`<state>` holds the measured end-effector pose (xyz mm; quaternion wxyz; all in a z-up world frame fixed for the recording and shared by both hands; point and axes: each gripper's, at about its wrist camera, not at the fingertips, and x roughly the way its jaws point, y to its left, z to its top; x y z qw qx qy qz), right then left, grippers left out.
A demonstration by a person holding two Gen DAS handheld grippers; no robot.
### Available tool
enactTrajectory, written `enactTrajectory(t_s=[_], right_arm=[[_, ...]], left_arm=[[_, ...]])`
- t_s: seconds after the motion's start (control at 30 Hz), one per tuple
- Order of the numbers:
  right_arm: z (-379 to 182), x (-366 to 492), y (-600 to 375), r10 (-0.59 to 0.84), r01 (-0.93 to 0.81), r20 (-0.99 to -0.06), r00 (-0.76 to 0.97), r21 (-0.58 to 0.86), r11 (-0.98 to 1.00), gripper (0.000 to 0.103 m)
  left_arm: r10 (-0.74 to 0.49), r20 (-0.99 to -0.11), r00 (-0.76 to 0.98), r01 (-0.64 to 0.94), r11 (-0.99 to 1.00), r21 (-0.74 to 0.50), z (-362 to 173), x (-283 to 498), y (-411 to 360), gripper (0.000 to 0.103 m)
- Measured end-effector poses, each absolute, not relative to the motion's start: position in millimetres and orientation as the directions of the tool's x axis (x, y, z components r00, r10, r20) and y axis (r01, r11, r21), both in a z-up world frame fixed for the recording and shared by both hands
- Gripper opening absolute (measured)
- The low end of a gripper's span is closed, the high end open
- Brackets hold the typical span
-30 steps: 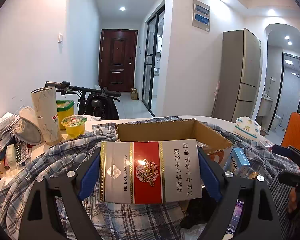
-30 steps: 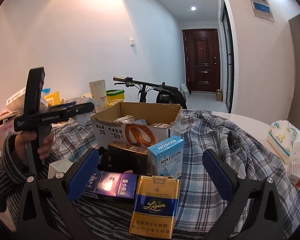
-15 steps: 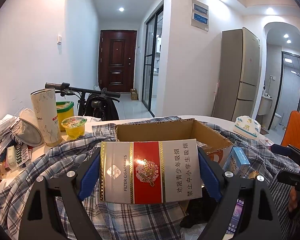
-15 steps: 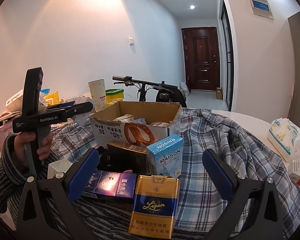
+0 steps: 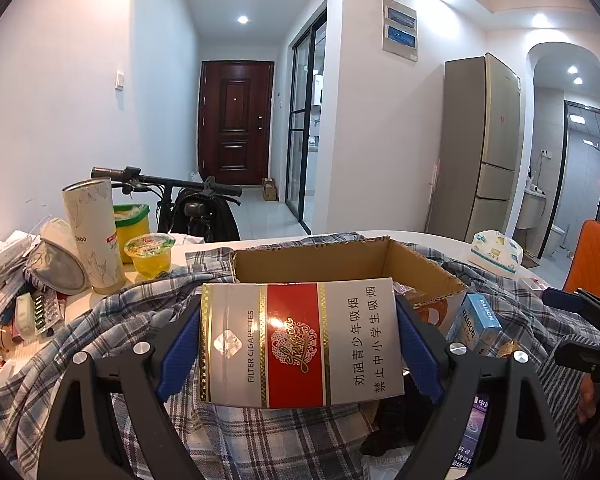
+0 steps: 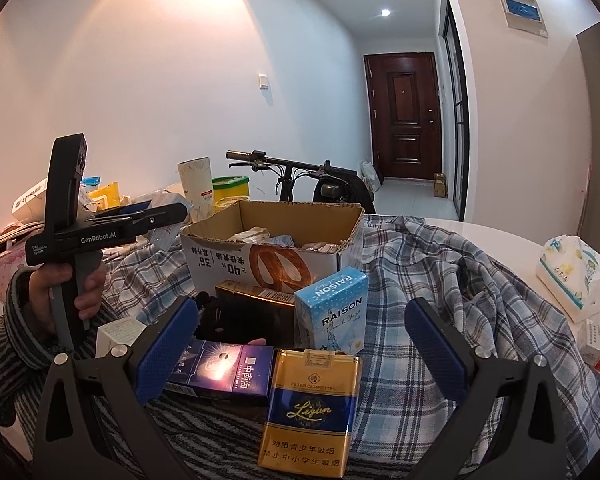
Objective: Organize objects
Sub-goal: 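Move the right tool toward the pile of cigarette packs while the left holds its pack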
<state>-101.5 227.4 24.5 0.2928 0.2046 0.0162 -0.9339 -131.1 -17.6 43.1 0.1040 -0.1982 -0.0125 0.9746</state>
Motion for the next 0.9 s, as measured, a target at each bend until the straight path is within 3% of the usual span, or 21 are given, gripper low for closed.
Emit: enactTrajectory(t_s=[0.57,0.9], right_arm=[[24,-100,225,-0.53,0.548,-0.389,-0.753,0.074,-0.833,0.103],[18,-93,254,-0.474,0.437,-0.491,-0.731,0.198,-0.878,0.103]], left_arm=[[0.215,-0.38,-0.9,-0.196,-0.976,-0.091,43,-134,-25,0.09],[0.215,-0.381,-0.899,-0.199,-0.977,-0.082,43,-134,-25,0.09]])
